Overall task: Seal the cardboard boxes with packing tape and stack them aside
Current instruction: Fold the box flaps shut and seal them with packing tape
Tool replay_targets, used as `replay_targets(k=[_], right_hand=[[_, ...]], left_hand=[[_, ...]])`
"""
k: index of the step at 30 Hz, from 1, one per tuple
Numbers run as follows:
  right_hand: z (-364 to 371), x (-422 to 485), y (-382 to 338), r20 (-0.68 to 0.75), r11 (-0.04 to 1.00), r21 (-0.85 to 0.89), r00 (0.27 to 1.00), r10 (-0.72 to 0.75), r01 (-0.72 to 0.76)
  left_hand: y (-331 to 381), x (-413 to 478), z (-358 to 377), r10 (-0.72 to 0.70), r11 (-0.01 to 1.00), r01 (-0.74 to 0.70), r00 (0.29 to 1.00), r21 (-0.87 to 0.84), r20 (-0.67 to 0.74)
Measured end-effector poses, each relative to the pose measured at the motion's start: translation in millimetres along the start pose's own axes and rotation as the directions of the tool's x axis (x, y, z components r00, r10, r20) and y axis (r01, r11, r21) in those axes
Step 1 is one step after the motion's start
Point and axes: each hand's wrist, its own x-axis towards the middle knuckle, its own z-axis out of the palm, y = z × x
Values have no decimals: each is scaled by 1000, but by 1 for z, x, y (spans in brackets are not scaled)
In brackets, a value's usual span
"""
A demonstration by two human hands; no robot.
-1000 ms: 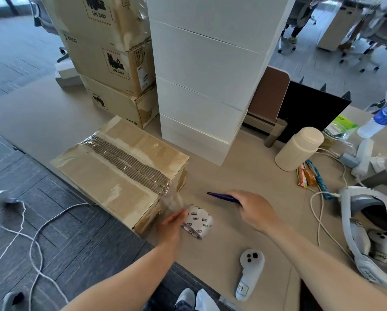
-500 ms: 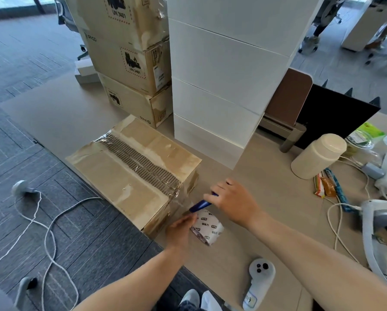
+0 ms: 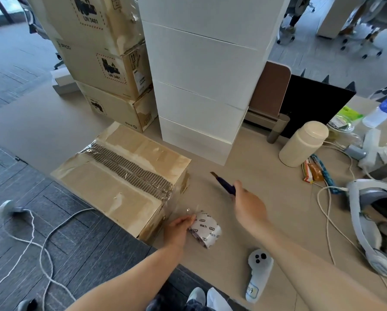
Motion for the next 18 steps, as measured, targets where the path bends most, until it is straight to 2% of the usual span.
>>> replay_targets(k=[1,3,6,11,14,18], right_hand=[[7,-9,-2,105,972,169,984,146,-162],[20,-27,-6,278,814,402,903,327,-419],[41,-56,-10,393,660,478,813,430,-580],[66,-89,-11,485,500,489,699,525,-715],[69,-100,-16,458,480,522,706,540,-705],[72,-109,-23,340,526,523,730,592,-670]], left_hand=[[-2,0,2,-14,1000,14,1000,11,14],[-7,-2,4,-37,999,37,999,16,35],[-10,-3,6,-35,998,32,998,57,49],[-1,-4,7,63,992,-69,996,107,59],[6,-6,10,70,985,-82,994,151,82],[4,-7,9,59,978,-79,992,195,107]])
